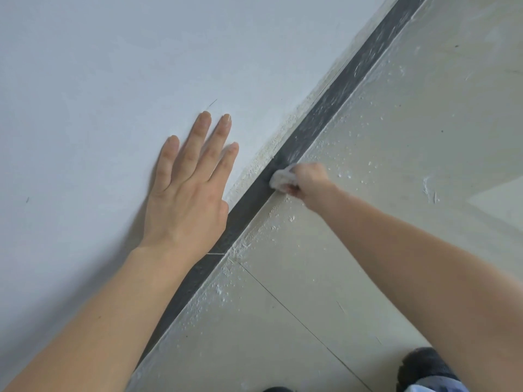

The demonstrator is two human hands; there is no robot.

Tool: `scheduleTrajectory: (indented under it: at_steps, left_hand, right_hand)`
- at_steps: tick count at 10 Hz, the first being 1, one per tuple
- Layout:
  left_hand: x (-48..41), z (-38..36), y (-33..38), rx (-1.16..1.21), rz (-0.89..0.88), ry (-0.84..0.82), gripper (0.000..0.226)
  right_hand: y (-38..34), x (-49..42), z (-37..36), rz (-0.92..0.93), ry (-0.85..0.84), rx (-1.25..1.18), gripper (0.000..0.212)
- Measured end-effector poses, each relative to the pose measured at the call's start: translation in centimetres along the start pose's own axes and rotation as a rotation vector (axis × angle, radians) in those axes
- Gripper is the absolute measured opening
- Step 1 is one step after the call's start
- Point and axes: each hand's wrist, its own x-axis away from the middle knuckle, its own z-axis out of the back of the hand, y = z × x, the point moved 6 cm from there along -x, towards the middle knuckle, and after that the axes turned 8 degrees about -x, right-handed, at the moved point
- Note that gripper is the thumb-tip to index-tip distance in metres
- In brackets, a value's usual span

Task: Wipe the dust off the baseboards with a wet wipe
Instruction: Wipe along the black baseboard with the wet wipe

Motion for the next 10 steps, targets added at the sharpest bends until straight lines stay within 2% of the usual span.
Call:
scheduleTrajectory:
  at_steps: [1,2,3,5,6,7,8,9,10]
  left_hand:
    - [-0.1,-0.2,0.0,0.026,0.010,-0.008,0.072]
    - [0.0,-0.3,0.1,0.048,0.013,-0.001,0.071]
    - [-0.2,-0.2,0.1,0.068,0.026,0.010,0.070]
    - [-0.2,-0.1,0.0,0.064,0.018,0.007,0.071]
    - [-0.1,0.1,-0.1,0.048,0.016,0.014,0.070]
    - [-0.1,0.2,-0.1,0.043,0.019,0.021,0.069]
    - [-0.1,0.2,-0.1,0.091,0.021,0.026,0.065]
    - [-0.2,0.2,0.1,0.141,0.023,0.016,0.067]
    - [-0.4,0.2,0.2,0.163,0.026,0.018,0.066]
  right_hand:
    - [-3.4,-0.4,2.7,0.104,0.114,-0.167,0.016]
    - [-3.8,1.1,3.8,0.139,0.255,-0.242,0.032]
    - [-0.8,3.2,2.6,0.098,0.248,-0.170,0.034]
    - [8.1,6.9,-3.3,-0.085,-0.182,0.109,0.034]
    - [8.7,7.9,-5.4,-0.197,-0.360,0.104,0.027]
    - [6.5,7.3,-6.0,-0.238,-0.347,0.025,0.024]
    - [2.6,4.7,-4.0,-0.171,-0.188,0.005,0.021]
    - [-1.8,2.3,-0.1,-0.023,0.011,-0.263,0.012]
    - [-4.4,1.6,2.7,0.092,0.145,-0.426,0.023]
